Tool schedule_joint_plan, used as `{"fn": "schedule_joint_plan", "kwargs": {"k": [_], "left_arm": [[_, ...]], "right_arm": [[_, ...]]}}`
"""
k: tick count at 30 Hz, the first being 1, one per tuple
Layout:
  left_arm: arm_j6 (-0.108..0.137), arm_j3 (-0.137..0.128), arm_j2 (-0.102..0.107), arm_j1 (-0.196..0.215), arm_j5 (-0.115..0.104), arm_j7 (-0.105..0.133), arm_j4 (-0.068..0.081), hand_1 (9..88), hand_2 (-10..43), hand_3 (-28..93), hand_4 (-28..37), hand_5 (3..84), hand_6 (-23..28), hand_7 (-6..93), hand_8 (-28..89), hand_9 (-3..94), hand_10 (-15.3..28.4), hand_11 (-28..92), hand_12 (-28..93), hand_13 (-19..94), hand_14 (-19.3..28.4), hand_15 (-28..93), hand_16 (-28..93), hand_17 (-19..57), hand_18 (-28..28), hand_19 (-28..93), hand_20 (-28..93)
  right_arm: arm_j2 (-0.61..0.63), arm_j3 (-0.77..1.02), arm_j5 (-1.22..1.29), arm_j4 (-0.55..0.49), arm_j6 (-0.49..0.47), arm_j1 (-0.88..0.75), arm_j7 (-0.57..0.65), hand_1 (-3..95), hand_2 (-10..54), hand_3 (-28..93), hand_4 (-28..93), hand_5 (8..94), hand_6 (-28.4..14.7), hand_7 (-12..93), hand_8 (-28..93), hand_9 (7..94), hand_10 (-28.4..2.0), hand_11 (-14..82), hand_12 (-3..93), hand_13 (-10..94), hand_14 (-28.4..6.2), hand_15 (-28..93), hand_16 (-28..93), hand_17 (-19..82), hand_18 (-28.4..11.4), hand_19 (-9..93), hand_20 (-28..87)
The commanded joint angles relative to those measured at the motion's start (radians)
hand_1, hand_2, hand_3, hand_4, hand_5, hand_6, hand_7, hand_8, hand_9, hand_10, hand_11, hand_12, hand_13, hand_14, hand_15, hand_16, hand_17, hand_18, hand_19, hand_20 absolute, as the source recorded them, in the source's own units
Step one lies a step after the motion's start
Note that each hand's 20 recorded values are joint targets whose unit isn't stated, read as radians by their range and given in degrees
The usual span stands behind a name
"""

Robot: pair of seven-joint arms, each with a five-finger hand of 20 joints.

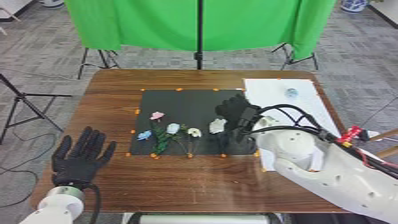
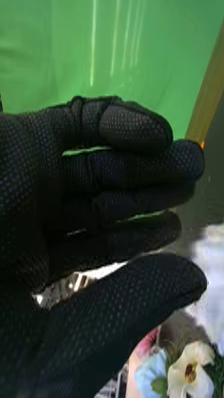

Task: Arrange flowers

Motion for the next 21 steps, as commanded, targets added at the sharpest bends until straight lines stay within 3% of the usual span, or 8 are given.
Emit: {"fn": "schedule_joint_plan", "kwargs": {"k": [1, 7, 11, 14, 16, 17, 20, 21], "left_arm": [[0.017, -0.003, -0.005, 0.018, -0.002, 0.0, -0.002, 28.6, 14.7, 75, -28.3, 48.6, 7.6, 21.7, -11, 42.9, 15.7, 32, 13, 33, 15.9, 55, -6, -4.7, 15.3, 42, 20], [0.019, -0.006, -0.003, 0.018, 0.001, 0.005, -0.003, 28.7, 14.7, 75, -28.3, 48.7, 7.6, 21.8, -11, 42.9, 15.7, 32, 13, 33, 15.8, 55, -6, -4.8, 15.3, 43, 20], [0.02, -0.002, -0.006, 0.017, -0.009, 0.01, -0.001, 28.7, 14.7, 75, -28.3, 48.7, 7.6, 21.9, -11, 43.0, 15.7, 33, 13, 34, 15.9, 55, -6, -4.8, 15.3, 43, 20], [0.015, 0.005, -0.004, 0.008, -0.006, 0.009, 0.002, 28.6, 14.7, 75, -28.3, 48.8, 7.6, 21.8, -11, 43.1, 15.8, 33, 13, 34, 15.9, 55, -6, -4.8, 15.3, 43, 20], [-0.002, 0.011, 0.001, 0.003, -0.013, 0.025, 0.008, 28.6, 14.7, 75, -28.3, 48.9, 7.7, 21.9, -11, 43.2, 15.8, 33, 13, 34, 15.8, 55, -6, -4.8, 15.3, 43, 20], [-0.008, 0.009, 0.003, 0.003, -0.01, 0.03, 0.01, 28.6, 14.6, 75, -28.3, 48.9, 7.7, 22.0, -11, 43.1, 15.8, 33, 13, 34, 15.8, 55, -6, -4.8, 15.3, 43, 20], [-0.01, 0.0, 0.008, 0.021, 0.025, 0.042, 0.006, 28.5, 14.2, 75, -28.3, 48.7, 7.5, 22.0, -11, 43.1, 15.8, 33, 13, 34, 15.8, 55, -6, -4.8, 15.3, 42, 20], [-0.016, -0.002, 0.009, 0.024, 0.026, 0.043, 0.005, 28.5, 14.2, 75, -28.3, 48.6, 7.6, 21.9, -11, 43.1, 15.8, 33, 13, 34, 15.8, 55, -6, -4.8, 15.3, 42, 20]], "right_arm": [[0.061, 0.081, 0.031, -0.02, 0.033, -0.03, 0.041, 47.1, -9.5, 79, -28, 52.9, -4.0, 18, -11, 61.2, -16.1, 19.6, 19.3, 57, -13.1, 48, 23, 31, -22.0, 79, 34], [0.084, 0.138, 0.023, 0.007, 0.039, -0.043, 0.074, 45.7, -9.5, 80, -26, 51.2, -5.0, 17, -10, 57.9, -17.0, 18.5, 19.0, 55, -14.0, 48, 20, 29, -21.8, 73, 30], [0.045, 0.138, 0.011, 0.137, 0.133, 0.006, 0.141, 44.2, -9.5, 81, -25, 50.9, -5.3, 17, -10, 53.8, -18.5, 16.9, 18.6, 49, -15.5, 46, 18, 26, -22.0, 68, 26], [0.016, 0.224, 0.054, 0.217, 0.148, -0.012, 0.186, 43.2, -9.5, 81, -25, 50.0, -5.3, 18, -11, 48.1, -19.2, 14.5, 17.5, 42, -16.7, 41, 15, 24, -21.2, 65, 22], [0.012, 0.321, 0.086, 0.248, 0.133, -0.058, 0.161, 42.0, -9.5, 81, -26, 49.4, -5.2, 18, -11, 46.1, -18.6, 13.4, 16.6, 40, -16.5, 38, 13, 24, -20.5, 65, 20], [0.01, 0.348, 0.086, 0.266, 0.121, -0.067, 0.159, 41.4, -9.5, 82, -26, 48.9, -4.5, 19, -11, 44.7, -17.3, 12.2, 15.5, 39, -15.8, 35, 11, 25, -19.6, 65, 19], [-0.004, 0.435, 0.099, 0.321, 0.074, -0.098, 0.095, 40.5, -9.5, 81, -26, 46.6, -3.0, 19, -12, 40.1, -15.0, 9.9, 13.3, 35, -14.8, 31, 10, 24, -18.2, 61, 17], [-0.017, 0.484, 0.104, 0.344, 0.038, -0.114, 0.044, 40.3, -9.5, 81, -26, 45.6, -2.8, 19, -12, 39.1, -14.4, 9.8, 13.1, 33, -14.7, 30, 10, 23, -18.1, 60, 16]]}}
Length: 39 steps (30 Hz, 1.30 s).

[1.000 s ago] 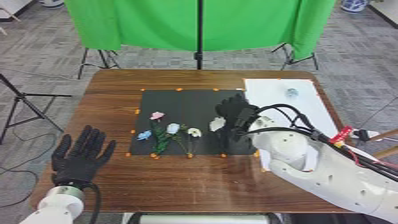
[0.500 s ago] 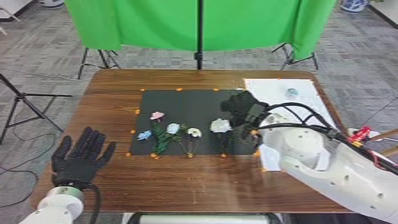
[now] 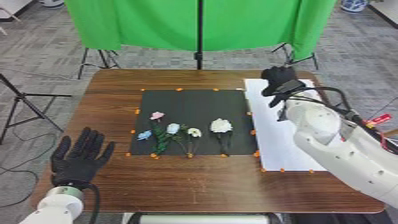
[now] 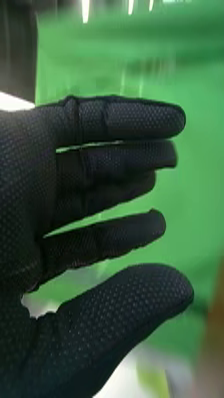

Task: Arrange flowers

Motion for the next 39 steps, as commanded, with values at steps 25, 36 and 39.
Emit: {"fn": "schedule_joint_plan", "kwargs": {"k": [25, 36, 39], "left_arm": [[-0.055, 0.122, 0.015, -0.098, 0.125, -0.019, 0.04, 28.4, 13.1, 76, -28.3, 46.9, 7.4, 21.1, -11, 42.0, 15.6, 32, 13, 33, 15.4, 54, -6, -4.8, 15.0, 41, 20], [-0.045, 0.12, 0.013, -0.098, 0.118, -0.02, 0.038, 28.5, 13.2, 75, -28.3, 47.2, 7.4, 21.0, -11, 41.9, 15.6, 31, 13, 33, 15.4, 54, -6, -4.7, 15.0, 41, 20], [-0.05, 0.118, 0.013, -0.098, 0.123, -0.021, 0.037, 28.5, 13.2, 75, -28.3, 47.2, 7.4, 21.0, -11, 41.9, 15.5, 31, 13, 33, 15.3, 54, -5, -4.7, 15.0, 41, 20]], "right_arm": [[-0.107, 0.164, 0.041, 0.334, -0.08, -0.037, -0.188, 53.4, -9.5, 75, -28, 46.8, 0.9, 30, -17, 49.4, -10.6, 21.9, 17.7, 49, -8.0, 42, 20, 38, -14.5, 67, 23], [-0.074, 0.138, 0.052, 0.298, 0.044, -0.073, -0.15, 66.9, -9.5, 59, -28, 58.8, 1.4, 47, 2, 67.6, -6.9, 23.8, 48.6, 65, -1.3, 45, 43, 51, -9.1, 77, 29], [-0.028, 0.111, 0.076, 0.228, 0.115, -0.08, -0.146, 66.7, -9.5, 61, -28, 60.4, 1.9, 52, 4, 69.0, -7.0, 27.9, 51.2, 67, -1.5, 47, 46, 52, -9.0, 77, 30]]}}
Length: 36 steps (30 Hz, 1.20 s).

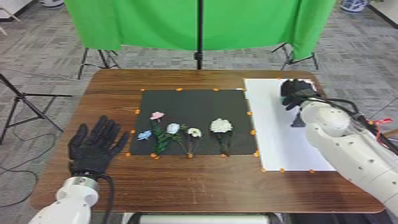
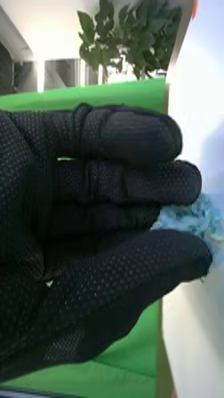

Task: Arrange flowers

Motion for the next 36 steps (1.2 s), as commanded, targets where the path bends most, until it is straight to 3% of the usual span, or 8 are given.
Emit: {"fn": "schedule_joint_plan", "kwargs": {"k": [1, 6, 9, 13, 14, 21, 25, 36], "left_arm": [[-0.004, 0.001, 0.002, 0.011, 0.001, -0.011, 0.001, 28.4, 13.2, 75, -28.3, 47.2, 7.4, 21.0, -11, 41.9, 15.5, 31, 13, 33, 15.4, 54, -5, -4.7, 15.0, 41, 20], [-0.001, -0.017, 0.017, 0.01, -0.003, 0.001, -0.008, 28.5, 13.2, 75, -28.3, 47.2, 7.4, 21.0, -11, 41.9, 15.5, 31, 13, 33, 15.4, 54, -6, -4.7, 15.0, 41, 20], [0.0, -0.032, 0.021, 0.015, -0.007, 0.008, -0.013, 28.5, 13.2, 75, -28.3, 47.2, 7.4, 21.1, -11, 41.9, 15.5, 32, 13, 33, 15.4, 54, -6, -4.7, 15.0, 41, 20], [0.025, -0.017, 0.023, 0.007, -0.012, 0.016, -0.021, 28.5, 13.1, 76, -28.3, 47.4, 7.4, 21.1, -11, 42.0, 15.5, 32, 13, 33, 15.4, 54, -5, -4.7, 15.0, 41, 20], [0.013, -0.016, 0.021, 0.009, -0.017, 0.012, -0.02, 28.5, 13.1, 76, -28.3, 47.5, 7.4, 21.2, -11, 42.0, 15.5, 32, 13, 33, 15.3, 54, -5, -4.7, 15.0, 41, 20], [0.02, -0.008, 0.023, -0.007, -0.01, 0.01, -0.014, 28.6, 13.1, 76, -28.3, 47.7, 7.4, 21.6, -11, 42.2, 15.4, 32, 13, 33, 15.4, 54, -5, -4.7, 15.0, 41, 20], [0.042, -0.004, 0.022, -0.006, -0.021, 0.027, -0.018, 28.7, 13.2, 76, -28.3, 47.8, 7.2, 21.9, -11, 42.3, 15.5, 32, 13, 33, 15.4, 54, -6, -4.7, 15.0, 41, 20], [0.04, -0.016, 0.017, 0.013, -0.029, 0.033, -0.025, 28.9, 13.5, 76, -28.3, 48.4, 7.3, 22.4, -12, 42.8, 15.4, 32, 13, 34, 15.4, 54, -6, -4.4, 15.0, 41, 20]], "right_arm": [[0.102, -0.037, 0.044, -0.14, 0.16, -0.036, 0.025, 66.6, -9.5, 61, -28, 60.4, 1.9, 52, 4, 69.1, -7.0, 28.2, 51.4, 67, -1.5, 47, 46, 52, -9.0, 78, 30], [0.198, -0.044, 0.108, -0.376, 0.209, -0.104, 0.047, 65.9, -9.5, 63, -28, 60.9, 1.8, 52, 5, 70.0, -7.8, 27.9, 51.7, 67, -1.7, 48, 46, 52, -9.4, 78, 30], [0.222, 0.006, 0.192, -0.51, 0.112, -0.166, 0.072, 65.7, -9.5, 63, -28, 60.9, 1.7, 51, 6, 70.4, -8.0, 27.0, 52.2, 67, -1.8, 48, 45, 52, -9.6, 79, 30], [0.248, 0.035, 0.227, -0.628, 0.077, -0.26, 0.067, 64.8, -9.5, 65, -28, 60.3, 1.1, 49, 6, 69.9, -9.0, 23.9, 51.6, 65, -2.9, 47, 45, 47, -12.6, 81, 31], [0.25, 0.041, 0.207, -0.643, 0.049, -0.276, 0.038, 64.7, -9.5, 65, -28, 60.2, 1.0, 49, 6, 69.8, -9.2, 23.6, 51.4, 65, -3.3, 47, 45, 46, -13.5, 81, 31], [0.238, -0.052, 0.161, -0.668, 0.08, -0.24, 0.013, 64.5, -9.5, 66, -28, 59.8, 0.6, 48, 6, 69.6, -9.5, 22.4, 50.7, 64, -3.5, 46, 44, 44, -14.7, 82, 32], [0.229, -0.064, 0.157, -0.682, 0.05, -0.262, 0.033, 64.3, -9.5, 66, -28, 59.0, 0.3, 48, 6, 68.9, -9.7, 21.5, 50.1, 64, -3.8, 46, 44, 44, -14.9, 82, 32], [0.213, -0.05, 0.148, -0.694, -0.018, -0.292, 0.066, 62.8, -9.5, 67, -28, 53.4, -1.1, 41, 2, 65.3, -11.2, 18.7, 45.8, 60, -5.2, 48, 41, 42, -16.2, 82, 33]]}}
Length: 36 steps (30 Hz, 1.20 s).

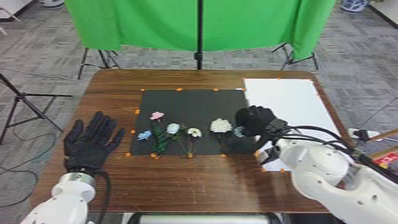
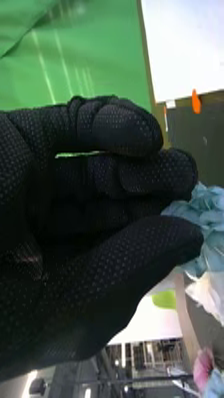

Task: Arrange flowers

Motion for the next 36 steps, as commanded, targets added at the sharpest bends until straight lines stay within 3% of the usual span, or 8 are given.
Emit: {"fn": "schedule_joint_plan", "kwargs": {"k": [1, 7, 14, 18, 27, 30, 33, 36], "left_arm": [[0.005, -0.003, -0.004, 0.025, -0.006, 0.006, -0.007, 28.9, 13.5, 76, -28.3, 48.5, 7.3, 22.4, -12, 42.8, 15.4, 32, 13, 34, 15.5, 55, -6, -4.4, 15.0, 41, 20], [0.006, -0.008, -0.008, 0.032, -0.011, 0.009, -0.009, 28.8, 13.5, 76, -28.3, 48.5, 7.3, 22.4, -12, 43.0, 15.4, 32, 13, 34, 15.4, 54, -6, -4.4, 15.0, 41, 20], [0.011, -0.007, -0.012, 0.03, -0.009, 0.006, -0.008, 28.8, 13.6, 76, -28.3, 48.0, 7.4, 22.3, -12, 42.9, 15.4, 32, 13, 34, 15.4, 54, -6, -4.4, 15.0, 41, 20], [0.014, -0.005, -0.016, 0.029, -0.019, 0.007, -0.007, 27.9, 14.2, 76, -28.3, 47.8, 7.3, 22.2, -12, 42.8, 15.4, 32, 13, 34, 15.4, 54, -6, -4.4, 15.0, 41, 20], [0.001, -0.017, -0.009, 0.033, -0.006, 0.013, -0.008, 27.1, 14.5, 76, -28.3, 47.7, 7.3, 22.1, -12, 42.8, 15.4, 32, 13, 34, 15.5, 54, -6, -4.4, 15.0, 41, 20], [-0.01, -0.031, 0.003, 0.035, 0.034, 0.01, -0.006, 27.2, 14.5, 75, -28.3, 47.7, 7.4, 22.0, -12, 42.8, 15.4, 32, 13, 34, 15.5, 53, -6, -4.3, 15.0, 41, 20], [-0.054, -0.064, 0.011, 0.051, 0.144, -0.031, -0.003, 26.7, 14.6, 74, -28.3, 46.9, 7.3, 18.5, -11, 41.5, 15.5, 26, 11, 33, 14.7, 43, -8, -3.6, 14.0, 38, 17], [-0.071, -0.092, 0.023, 0.05, 0.206, -0.033, 0.004, 25.7, 14.7, 73, -28.3, 45.3, 7.0, 14.9, -10, 38.1, 14.5, 21, 9, 30, 13.8, 34, -8, -3.2, 13.0, 34, 14]], "right_arm": [[-0.005, 0.038, -0.009, -0.025, -0.074, -0.04, 0.034, 62.4, -9.5, 67, -28, 53.2, -1.1, 39, -4, 64.7, -11.4, 19.5, 44.4, 59, -5.4, 48, 40, 42, -16.4, 82, 32], [-0.008, 0.071, -0.007, -0.036, -0.124, -0.071, 0.027, 57.6, -9.5, 69, -28, 51.2, -2.9, 27, -13, 57.7, -15.4, 30.3, 25.6, 57, -7.7, 49, 37, 40, -17.7, 83, 31], [-0.007, 0.087, -0.009, -0.044, -0.112, -0.086, 0.024, 46.5, -9.5, 77, -28, 45.5, -5.5, 19, -11, 53.8, -17.3, 23.5, 21.7, 55, -12.8, 56, 25, 39, -18.9, 83, 31], [-0.018, 0.123, -0.046, -0.056, -0.19, -0.102, 0.031, 42.4, -9.5, 75, -28, 41.9, -6.7, 16, -10, 50.8, -18.2, 20.5, 20.5, 53, -13.7, 57, 23, 37, -19.9, 83, 30], [-0.022, 0.202, -0.066, -0.071, -0.14, -0.142, 0.06, 36.7, -9.5, 73, -28, 42.5, -7.2, 14, -9, 49.5, -19.5, 17.3, 19.5, 52, -15.3, 55, 20, 35, -21.3, 82, 29], [-0.049, 0.273, -0.007, -0.056, -0.079, -0.152, 0.118, 32.8, -8.5, 72, -26, 42.2, -7.6, 13, -8, 48.9, -20.1, 16.2, 19.3, 50, -15.9, 51, 19, 35, -21.1, 81, 27], [-0.079, 0.377, 0.081, -0.041, -0.007, -0.181, 0.142, 27.0, 1.2, 72, -24, 41.2, -8.1, 12, -8, 44.5, -21.7, 12.5, 17.9, 43, -18.0, 40, 14, 30, -20.0, 67, 19], [-0.118, 0.528, 0.219, -0.029, 0.03, -0.247, 0.057, 24.9, 4.3, 72, -24, 39.5, -8.2, 12, -8, 39.2, -21.9, 9.9, 16.5, 34, -18.2, 33, 11, 23, -19.1, 58, 14]]}}
